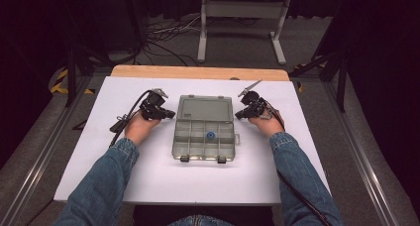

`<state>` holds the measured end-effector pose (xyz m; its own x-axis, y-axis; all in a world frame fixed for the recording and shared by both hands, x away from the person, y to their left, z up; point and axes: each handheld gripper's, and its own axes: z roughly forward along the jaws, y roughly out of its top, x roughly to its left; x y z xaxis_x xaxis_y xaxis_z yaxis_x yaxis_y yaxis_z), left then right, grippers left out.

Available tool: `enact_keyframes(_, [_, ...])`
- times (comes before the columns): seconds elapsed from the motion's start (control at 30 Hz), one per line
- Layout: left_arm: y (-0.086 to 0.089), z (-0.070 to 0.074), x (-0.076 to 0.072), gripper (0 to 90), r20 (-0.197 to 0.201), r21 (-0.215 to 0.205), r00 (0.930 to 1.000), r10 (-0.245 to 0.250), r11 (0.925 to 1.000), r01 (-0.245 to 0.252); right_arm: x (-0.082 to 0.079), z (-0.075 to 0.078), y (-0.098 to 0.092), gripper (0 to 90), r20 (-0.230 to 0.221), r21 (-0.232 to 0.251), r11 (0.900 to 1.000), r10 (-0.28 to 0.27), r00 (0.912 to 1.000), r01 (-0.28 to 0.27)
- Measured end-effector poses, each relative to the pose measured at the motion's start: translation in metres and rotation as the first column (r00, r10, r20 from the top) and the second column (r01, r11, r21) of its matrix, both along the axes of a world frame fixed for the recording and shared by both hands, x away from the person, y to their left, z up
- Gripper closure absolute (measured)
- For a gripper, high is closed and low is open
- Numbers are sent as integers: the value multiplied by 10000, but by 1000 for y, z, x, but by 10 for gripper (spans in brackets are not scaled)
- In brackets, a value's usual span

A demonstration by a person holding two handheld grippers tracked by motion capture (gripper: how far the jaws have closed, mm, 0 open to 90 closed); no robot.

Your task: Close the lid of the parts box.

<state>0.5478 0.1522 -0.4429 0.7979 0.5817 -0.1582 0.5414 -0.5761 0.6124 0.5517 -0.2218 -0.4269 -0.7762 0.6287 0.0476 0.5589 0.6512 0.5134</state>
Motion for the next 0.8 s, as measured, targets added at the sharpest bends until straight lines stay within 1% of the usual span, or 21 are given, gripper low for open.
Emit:
enact_keyframes(0.23, [-1, -4, 1, 894, -192, 162, 9998, -76, 9998, 79, 0, -2, 1, 900, -45, -42, 10000, 68, 10000, -68])
enact_keyframes(0.37, [-1, -4, 1, 894, -268, 138, 9996, -100, 9999, 104, 0, -3, 3, 900, -43, -86, 9999, 105, 9999, -105])
enact_keyframes(0.5, [-2, -5, 2, 894, -253, 101, 9996, -156, 9998, 159, 1, -3, 5, 900, -34, -81, 9999, 124, 9999, -124])
enact_keyframes(0.57, [-2, -5, 1, 892, -344, 23, 9993, -155, 9999, 155, 1, -3, 5, 900, -39, -98, 9998, 159, 9999, -159])
enact_keyframes(0.6, [-2, -5, 1, 891, -278, 11, 9994, -192, 9998, 192, 1, -3, 5, 900, -41, -103, 9998, 164, 9999, -164])
enact_keyframes(0.63, [-3, -6, 1, 892, -295, -18, 9993, -216, 9998, 216, 1, -3, 6, 900, -43, -96, 9998, 179, 9998, -180])
enact_keyframes(0.8, [-6, -5, 1, 892, -208, 74, 9994, -286, 9996, 287, 1, -4, 8, 900, -35, -119, 9997, 214, 9998, -215])
